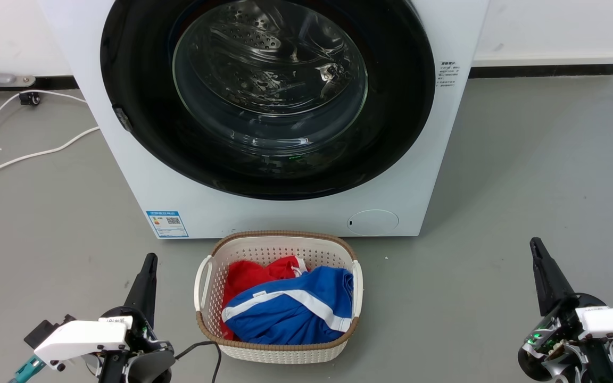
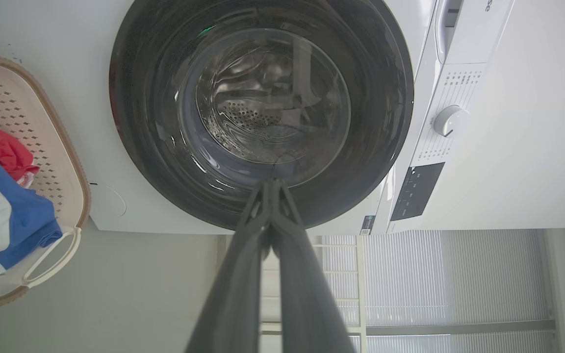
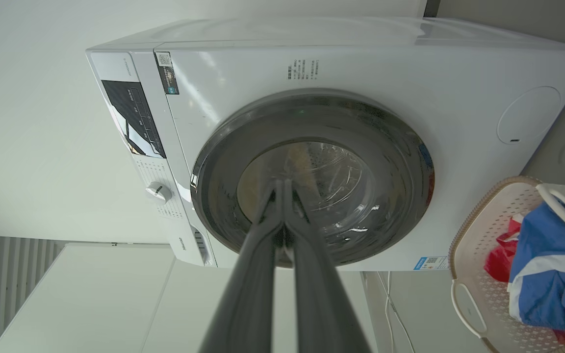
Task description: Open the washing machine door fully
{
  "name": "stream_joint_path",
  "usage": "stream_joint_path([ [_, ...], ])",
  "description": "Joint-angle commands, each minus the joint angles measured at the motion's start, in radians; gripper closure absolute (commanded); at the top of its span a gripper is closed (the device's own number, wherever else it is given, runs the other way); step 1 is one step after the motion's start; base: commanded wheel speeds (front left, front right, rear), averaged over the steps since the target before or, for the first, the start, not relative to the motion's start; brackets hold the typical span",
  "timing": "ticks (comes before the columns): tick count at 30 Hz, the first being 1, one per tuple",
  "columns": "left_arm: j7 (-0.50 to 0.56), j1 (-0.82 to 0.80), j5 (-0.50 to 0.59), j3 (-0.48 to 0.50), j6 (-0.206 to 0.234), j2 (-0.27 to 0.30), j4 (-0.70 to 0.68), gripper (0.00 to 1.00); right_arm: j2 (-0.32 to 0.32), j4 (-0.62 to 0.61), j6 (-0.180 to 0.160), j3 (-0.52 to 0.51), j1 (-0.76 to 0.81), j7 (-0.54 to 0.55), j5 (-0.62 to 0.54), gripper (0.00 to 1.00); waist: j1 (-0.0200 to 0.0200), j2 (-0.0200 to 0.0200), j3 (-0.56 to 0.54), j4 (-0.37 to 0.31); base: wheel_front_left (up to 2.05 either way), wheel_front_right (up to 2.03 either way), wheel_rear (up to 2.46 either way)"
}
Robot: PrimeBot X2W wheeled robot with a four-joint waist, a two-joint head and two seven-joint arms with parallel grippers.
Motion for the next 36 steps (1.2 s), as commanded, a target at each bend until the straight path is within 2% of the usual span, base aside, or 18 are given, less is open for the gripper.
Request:
stream_joint_path([
  [1,0.005,-0.01,0.001,0.003,-0.003,-0.001,0.001,1.0,0.003,0.001,0.003,-0.002,-0.009,0.002,-0.005,1.0,0.0,0.0,0.0,0.0,0.0,0.0,0.0],
  [36,0.006,-0.011,0.004,0.005,-0.003,-0.003,0.001,1.0,0.008,0.002,0.003,-0.008,-0.01,0.007,-0.01,1.0,0.0,0.0,0.0,0.0,0.0,0.0,0.0],
])
